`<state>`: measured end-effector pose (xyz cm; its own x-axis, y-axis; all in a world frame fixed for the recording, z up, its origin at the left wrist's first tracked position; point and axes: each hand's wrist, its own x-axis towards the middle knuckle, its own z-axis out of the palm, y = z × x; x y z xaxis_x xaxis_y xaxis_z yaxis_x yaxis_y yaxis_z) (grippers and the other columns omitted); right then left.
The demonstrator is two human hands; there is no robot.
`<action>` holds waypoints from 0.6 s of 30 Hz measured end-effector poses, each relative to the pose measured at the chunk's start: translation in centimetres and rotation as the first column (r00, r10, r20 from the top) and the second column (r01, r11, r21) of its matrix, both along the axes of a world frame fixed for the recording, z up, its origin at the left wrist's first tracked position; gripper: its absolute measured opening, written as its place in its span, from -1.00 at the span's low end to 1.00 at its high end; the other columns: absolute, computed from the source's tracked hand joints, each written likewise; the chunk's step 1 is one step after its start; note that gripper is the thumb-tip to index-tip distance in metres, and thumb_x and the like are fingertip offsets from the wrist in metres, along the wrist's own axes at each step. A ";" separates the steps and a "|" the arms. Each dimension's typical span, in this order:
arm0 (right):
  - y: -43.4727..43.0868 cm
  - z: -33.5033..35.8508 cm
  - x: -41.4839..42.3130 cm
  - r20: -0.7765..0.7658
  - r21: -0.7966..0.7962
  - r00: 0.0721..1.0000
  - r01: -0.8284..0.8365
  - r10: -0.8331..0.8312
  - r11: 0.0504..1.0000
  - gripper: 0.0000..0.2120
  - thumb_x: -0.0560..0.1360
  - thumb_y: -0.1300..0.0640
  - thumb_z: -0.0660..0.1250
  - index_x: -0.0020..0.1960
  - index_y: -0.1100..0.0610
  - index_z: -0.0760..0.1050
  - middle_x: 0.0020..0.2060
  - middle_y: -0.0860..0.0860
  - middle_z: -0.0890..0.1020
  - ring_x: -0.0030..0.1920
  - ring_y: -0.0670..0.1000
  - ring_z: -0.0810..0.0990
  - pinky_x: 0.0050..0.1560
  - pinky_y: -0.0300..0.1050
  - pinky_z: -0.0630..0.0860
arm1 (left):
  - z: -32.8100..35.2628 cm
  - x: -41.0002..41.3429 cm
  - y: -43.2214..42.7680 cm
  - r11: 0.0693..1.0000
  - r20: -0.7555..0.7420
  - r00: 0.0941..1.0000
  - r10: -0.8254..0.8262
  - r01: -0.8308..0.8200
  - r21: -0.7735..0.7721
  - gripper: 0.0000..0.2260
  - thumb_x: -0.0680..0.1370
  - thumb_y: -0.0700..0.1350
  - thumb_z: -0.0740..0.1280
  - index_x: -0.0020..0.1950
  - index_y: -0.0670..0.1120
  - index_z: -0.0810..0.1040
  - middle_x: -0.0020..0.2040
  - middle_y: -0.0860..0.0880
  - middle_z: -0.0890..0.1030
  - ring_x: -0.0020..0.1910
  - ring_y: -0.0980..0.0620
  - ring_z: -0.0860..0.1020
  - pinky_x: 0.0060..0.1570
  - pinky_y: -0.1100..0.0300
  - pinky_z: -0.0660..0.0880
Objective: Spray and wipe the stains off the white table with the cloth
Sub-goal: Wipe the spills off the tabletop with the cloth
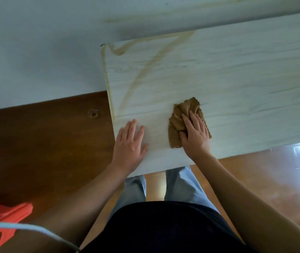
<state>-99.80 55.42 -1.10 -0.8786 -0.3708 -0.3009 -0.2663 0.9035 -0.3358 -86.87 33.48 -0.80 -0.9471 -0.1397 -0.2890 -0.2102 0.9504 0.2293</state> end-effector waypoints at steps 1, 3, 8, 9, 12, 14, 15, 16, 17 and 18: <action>0.4 0.0 -2.0 0.003 -0.003 1.000 -0.007 0.007 1.000 -0.42 0.62 0.02 0.20 0.61 -0.01 0.16 0.62 -0.02 0.13 0.61 0.07 0.04 0.59 0.05 -0.03 | 0.2 -0.5 0.2 1.000 0.048 0.999 0.019 -0.018 -0.016 -0.43 0.68 0.16 0.12 0.63 -0.09 0.18 0.65 -0.22 0.09 0.64 -0.20 0.05 0.58 -0.14 0.11; 1.3 0.1 -6.0 0.006 0.001 0.999 -0.033 0.033 0.999 -0.41 0.62 0.00 0.20 0.61 -0.03 0.14 0.62 -0.03 0.12 0.61 0.07 0.03 0.60 0.08 0.00 | 0.5 -1.3 0.8 0.997 0.124 0.990 0.071 -0.066 -0.041 -0.40 0.67 0.18 0.07 0.64 -0.08 0.12 0.66 -0.19 0.02 0.65 -0.18 -0.02 0.59 -0.11 0.09; 2.6 0.0 -16.5 0.026 -0.001 0.994 -0.107 0.107 0.994 -0.40 0.59 0.03 0.24 0.60 -0.03 0.17 0.61 0.02 0.14 0.59 0.12 0.07 0.58 0.12 0.01 | 2.1 -2.9 3.0 0.961 0.157 0.951 0.267 -0.274 0.026 -0.40 0.66 0.22 0.11 0.61 -0.08 0.20 0.66 -0.13 0.06 0.65 -0.11 -0.03 0.60 -0.04 0.06; 2.5 -0.1 -18.0 0.026 0.002 0.991 -0.133 0.133 0.991 -0.40 0.60 0.03 0.23 0.60 -0.02 0.16 0.61 0.03 0.14 0.59 0.12 0.06 0.59 0.12 -0.01 | 2.3 -3.1 3.3 0.952 0.148 0.944 0.295 -0.303 0.036 -0.41 0.66 0.22 0.13 0.59 -0.08 0.24 0.66 -0.12 0.10 0.65 -0.10 -0.01 0.60 -0.05 0.09; 0.8 -0.8 -20.5 -0.026 0.022 0.978 -0.206 0.206 0.978 -0.43 0.62 0.07 0.18 0.61 -0.02 0.15 0.62 0.03 0.12 0.61 0.12 0.02 0.60 0.15 -0.09 | 2.6 -3.7 4.1 0.931 0.134 0.925 0.356 -0.363 0.029 -0.41 0.65 0.22 0.16 0.57 -0.09 0.27 0.64 -0.12 0.15 0.64 -0.10 0.04 0.59 -0.03 0.14; -1.6 -1.0 -20.5 -0.049 0.031 0.970 -0.238 0.239 0.971 -0.44 0.63 0.09 0.16 0.61 -0.03 0.15 0.62 0.03 0.11 0.62 0.12 0.00 0.59 0.17 -0.13 | 2.6 -4.2 4.6 0.915 0.144 0.907 0.396 -0.402 0.017 -0.41 0.64 0.23 0.16 0.57 -0.08 0.26 0.64 -0.12 0.15 0.64 -0.10 0.05 0.57 -0.01 0.16; -2.8 -1.0 -20.0 -0.045 0.035 0.964 -0.261 0.262 0.965 -0.43 0.63 0.09 0.16 0.61 -0.03 0.14 0.62 0.02 0.10 0.62 0.12 -0.01 0.59 0.17 -0.14 | 2.6 -4.4 4.9 0.906 0.150 0.897 0.417 -0.424 0.015 -0.41 0.64 0.23 0.16 0.57 -0.08 0.26 0.64 -0.11 0.14 0.64 -0.10 0.06 0.55 -0.01 0.18; -3.9 -1.0 -19.3 -0.038 0.038 0.955 -0.293 0.295 0.955 -0.43 0.63 0.08 0.16 0.61 -0.04 0.14 0.63 0.01 0.09 0.62 0.13 -0.02 0.59 0.18 -0.15 | 2.6 -4.8 5.2 0.898 0.149 0.889 0.434 -0.440 0.009 -0.42 0.64 0.23 0.16 0.57 -0.07 0.26 0.64 -0.12 0.15 0.64 -0.11 0.09 0.54 -0.03 0.22; -4.9 -0.9 -18.3 -0.027 0.038 0.941 -0.337 0.338 0.941 -0.43 0.62 0.07 0.16 0.61 -0.05 0.14 0.63 0.00 0.08 0.62 0.13 -0.04 0.59 0.19 -0.16 | 2.7 -5.1 5.5 0.893 0.139 0.884 0.446 -0.450 -0.003 -0.42 0.64 0.22 0.17 0.57 -0.06 0.26 0.64 -0.13 0.16 0.63 -0.13 0.12 0.52 -0.05 0.26; -5.6 -0.8 -17.1 -0.014 0.034 0.920 -0.391 0.391 0.920 -0.43 0.62 0.07 0.16 0.61 -0.06 0.13 0.63 -0.01 0.07 0.62 0.13 -0.06 0.59 0.19 -0.17 | 2.7 -5.5 5.7 0.889 0.125 0.882 0.455 -0.457 -0.019 -0.43 0.64 0.21 0.17 0.57 -0.06 0.26 0.64 -0.14 0.17 0.62 -0.15 0.15 0.50 -0.07 0.29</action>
<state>-116.89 49.86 -1.95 -0.6715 -0.6771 -0.3010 -0.6069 0.7356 -0.3008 -92.34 39.22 1.95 -0.7364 -0.5437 -0.4027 -0.6468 0.7404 0.1831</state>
